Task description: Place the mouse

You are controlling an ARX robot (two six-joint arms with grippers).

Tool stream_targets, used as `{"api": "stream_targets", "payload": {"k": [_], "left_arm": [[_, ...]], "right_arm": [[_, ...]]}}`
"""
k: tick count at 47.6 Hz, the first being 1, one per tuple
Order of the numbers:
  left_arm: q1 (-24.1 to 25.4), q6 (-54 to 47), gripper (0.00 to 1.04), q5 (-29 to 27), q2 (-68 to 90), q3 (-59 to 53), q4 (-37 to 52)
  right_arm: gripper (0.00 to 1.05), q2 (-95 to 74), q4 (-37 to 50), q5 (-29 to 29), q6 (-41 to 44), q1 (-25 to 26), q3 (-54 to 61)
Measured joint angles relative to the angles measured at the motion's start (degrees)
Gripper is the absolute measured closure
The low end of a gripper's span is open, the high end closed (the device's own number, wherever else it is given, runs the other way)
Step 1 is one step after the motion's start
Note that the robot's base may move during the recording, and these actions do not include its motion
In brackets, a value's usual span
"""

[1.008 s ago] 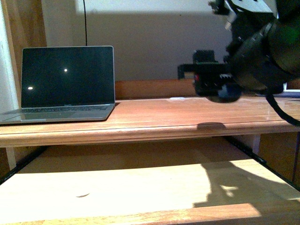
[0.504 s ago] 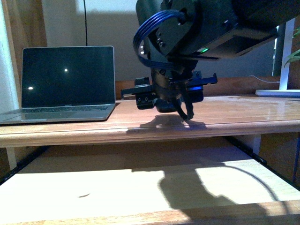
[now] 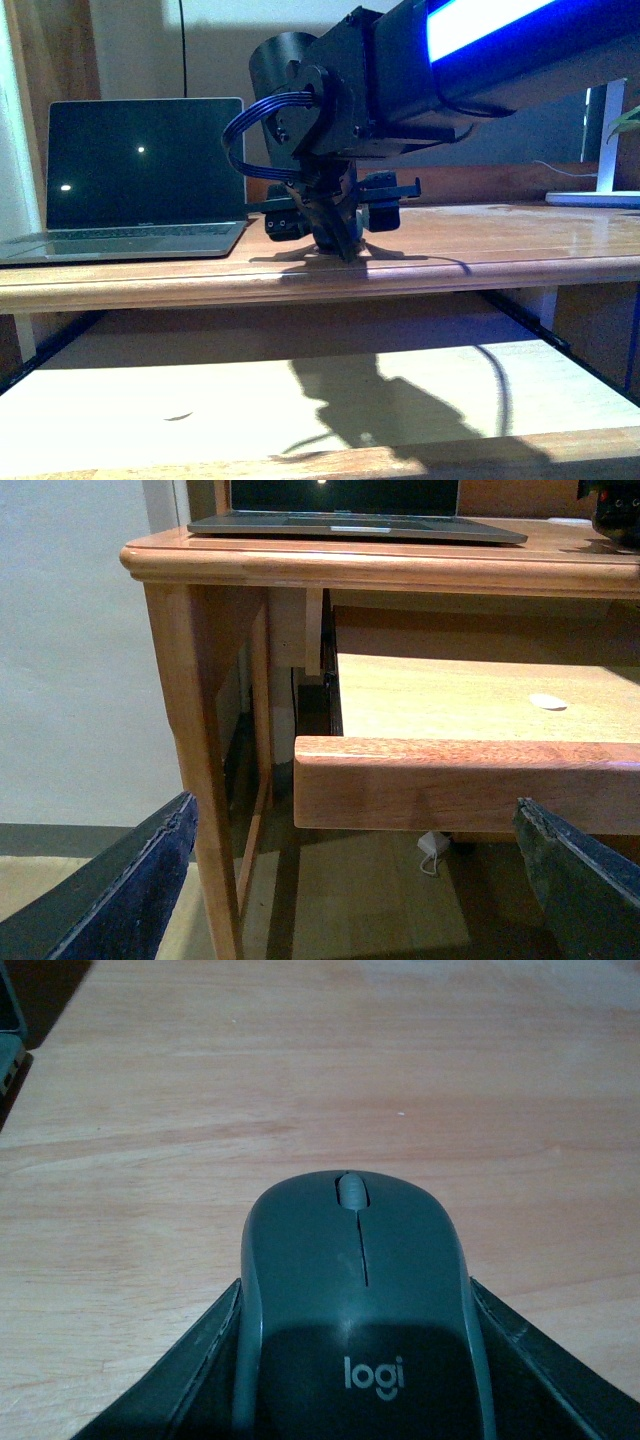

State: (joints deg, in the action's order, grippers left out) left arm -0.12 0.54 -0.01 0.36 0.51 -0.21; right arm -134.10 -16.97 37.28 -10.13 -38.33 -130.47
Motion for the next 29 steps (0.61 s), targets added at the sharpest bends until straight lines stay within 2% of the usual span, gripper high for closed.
{"api": "stream_targets", "payload": {"k": [8,19,23,29], "left_arm": [[0.0,0.0,0.08,0.0,0.0,0.0,0.0],[0.0,0.0,0.08,0.0,0.0,-0.02,0.0],[0.0,0.0,0.08,0.0,0.0,-0.02,0.0],[0.0,0.0,0.08,0.0,0.0,-0.02,0.0]], "right_arm": [[0.06,1.73,6.21,-1.7,-2.27,1.03,4.28],[0.07,12.66,24.22,-4.61,-2.56,4.39,20.72],[0.07,19.52,31.82,-7.45,-1.31,6.21,29.38],[0.07,32.63,40.19,-16.55,-0.63,9.62,46.1]]}}
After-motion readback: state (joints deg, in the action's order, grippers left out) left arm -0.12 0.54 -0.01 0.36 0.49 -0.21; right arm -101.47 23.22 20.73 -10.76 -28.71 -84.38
